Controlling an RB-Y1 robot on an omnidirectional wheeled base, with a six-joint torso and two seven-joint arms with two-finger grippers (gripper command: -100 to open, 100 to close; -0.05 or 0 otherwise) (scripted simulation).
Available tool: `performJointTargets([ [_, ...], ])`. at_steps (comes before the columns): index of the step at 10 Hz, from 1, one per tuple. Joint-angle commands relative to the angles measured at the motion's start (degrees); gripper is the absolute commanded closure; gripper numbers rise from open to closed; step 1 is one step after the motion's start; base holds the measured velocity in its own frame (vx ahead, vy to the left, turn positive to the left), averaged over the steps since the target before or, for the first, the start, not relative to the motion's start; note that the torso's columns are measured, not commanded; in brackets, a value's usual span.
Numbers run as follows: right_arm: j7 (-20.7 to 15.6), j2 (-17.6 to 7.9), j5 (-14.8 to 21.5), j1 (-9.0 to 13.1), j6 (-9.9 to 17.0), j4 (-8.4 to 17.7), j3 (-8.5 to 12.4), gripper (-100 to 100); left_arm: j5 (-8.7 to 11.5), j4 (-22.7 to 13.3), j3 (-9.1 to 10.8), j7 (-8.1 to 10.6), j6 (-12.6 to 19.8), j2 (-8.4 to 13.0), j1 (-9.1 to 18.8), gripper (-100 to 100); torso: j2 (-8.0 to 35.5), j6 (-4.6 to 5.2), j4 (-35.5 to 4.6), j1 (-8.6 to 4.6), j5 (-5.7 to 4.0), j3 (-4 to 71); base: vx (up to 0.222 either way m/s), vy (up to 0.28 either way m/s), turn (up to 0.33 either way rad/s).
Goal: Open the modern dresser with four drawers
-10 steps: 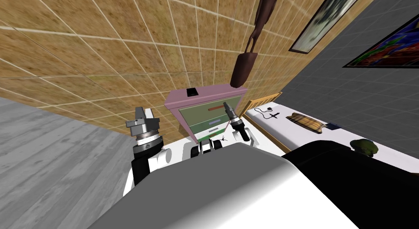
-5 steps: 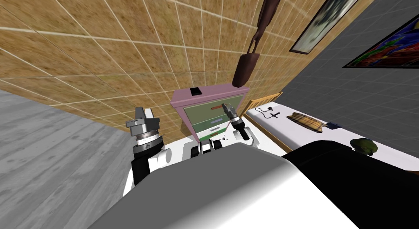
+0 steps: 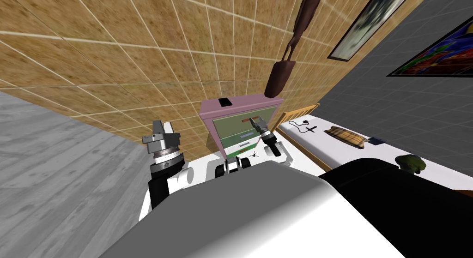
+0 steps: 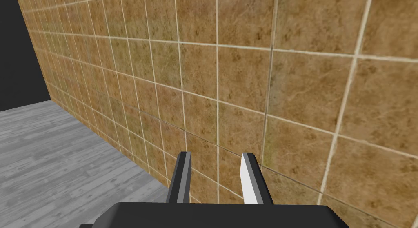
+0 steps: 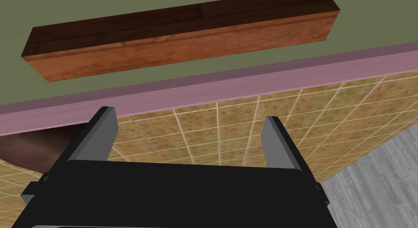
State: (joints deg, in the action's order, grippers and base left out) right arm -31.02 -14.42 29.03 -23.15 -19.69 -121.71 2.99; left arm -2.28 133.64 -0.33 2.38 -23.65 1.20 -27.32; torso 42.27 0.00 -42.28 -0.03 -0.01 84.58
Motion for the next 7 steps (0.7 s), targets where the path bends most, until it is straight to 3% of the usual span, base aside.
performJointTargets([
  [1,-3.95,-0.81,3.35,0.67,0.36,0.91,0.87,-100,0.0,0.0,0.0,0.0,0.0,0.0,0.0,0,-0.01,0.0,0.0,-0.01,0.0,0.01,-0.019,0.066,0.006],
  [6,-11.28,-2.74,10.19,2.13,1.3,2.95,2.54,-100,0.0,0.0,0.0,0.0,0.0,0.0,0.0,0,-0.01,0.0,0.0,-0.02,0.0,0.01,-0.024,0.071,0.004],
  [7,-11.71,-2.74,10.19,2.13,1.3,2.95,2.54,-100,0.0,0.0,0.0,0.0,0.0,0.0,0.0,0,0.04,0.0,-0.01,0.0,0.0,-0.02,-0.024,0.049,0.0],
])
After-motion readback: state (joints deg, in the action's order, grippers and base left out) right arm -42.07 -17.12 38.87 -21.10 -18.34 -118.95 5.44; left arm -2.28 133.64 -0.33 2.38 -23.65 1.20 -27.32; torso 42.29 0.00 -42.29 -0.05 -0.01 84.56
